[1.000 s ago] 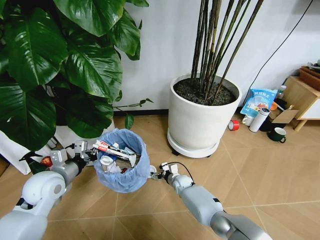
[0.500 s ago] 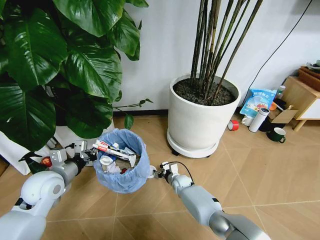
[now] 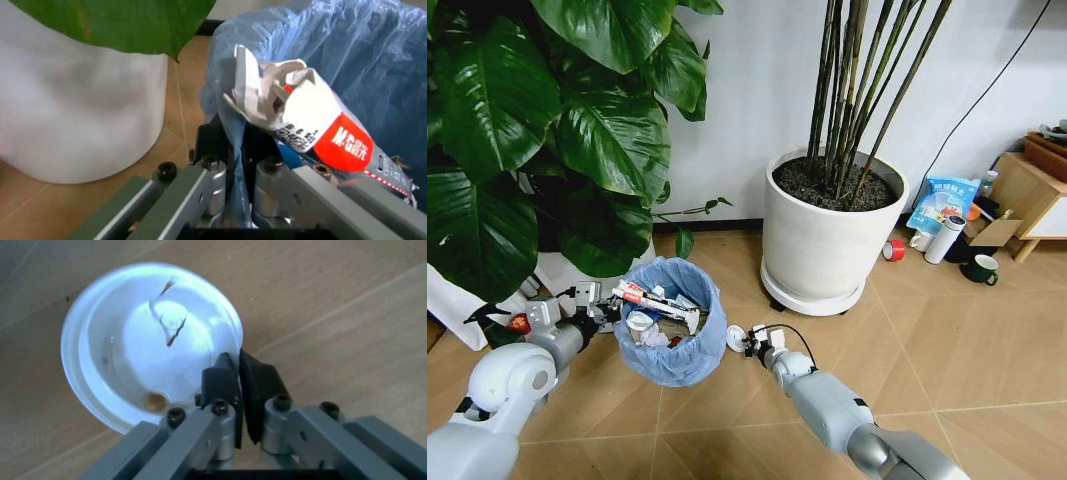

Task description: Pick up the trash bin and place the garbage on the floor into it.

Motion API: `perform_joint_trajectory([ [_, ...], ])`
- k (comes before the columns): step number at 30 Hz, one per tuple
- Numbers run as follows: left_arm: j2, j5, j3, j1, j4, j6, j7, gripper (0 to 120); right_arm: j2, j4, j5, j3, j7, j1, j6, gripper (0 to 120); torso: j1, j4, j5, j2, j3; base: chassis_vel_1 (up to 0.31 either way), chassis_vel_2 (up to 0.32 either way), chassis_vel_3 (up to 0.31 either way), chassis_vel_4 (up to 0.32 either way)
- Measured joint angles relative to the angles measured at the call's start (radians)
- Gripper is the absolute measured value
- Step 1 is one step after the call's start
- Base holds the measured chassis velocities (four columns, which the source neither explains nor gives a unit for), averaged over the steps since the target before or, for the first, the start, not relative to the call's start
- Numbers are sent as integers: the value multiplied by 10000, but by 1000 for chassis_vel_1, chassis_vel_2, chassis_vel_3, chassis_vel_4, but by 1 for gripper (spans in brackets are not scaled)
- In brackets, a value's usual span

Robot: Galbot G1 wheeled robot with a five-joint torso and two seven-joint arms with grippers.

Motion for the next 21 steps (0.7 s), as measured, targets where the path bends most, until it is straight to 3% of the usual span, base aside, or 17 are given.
perform_joint_trajectory([
  [21, -28, 6, -68, 100, -29, -93, 35, 0, -279, 814, 20, 150, 160, -140, 133, 0, 2, -1, -3, -3, 1, 0, 0, 0, 0],
])
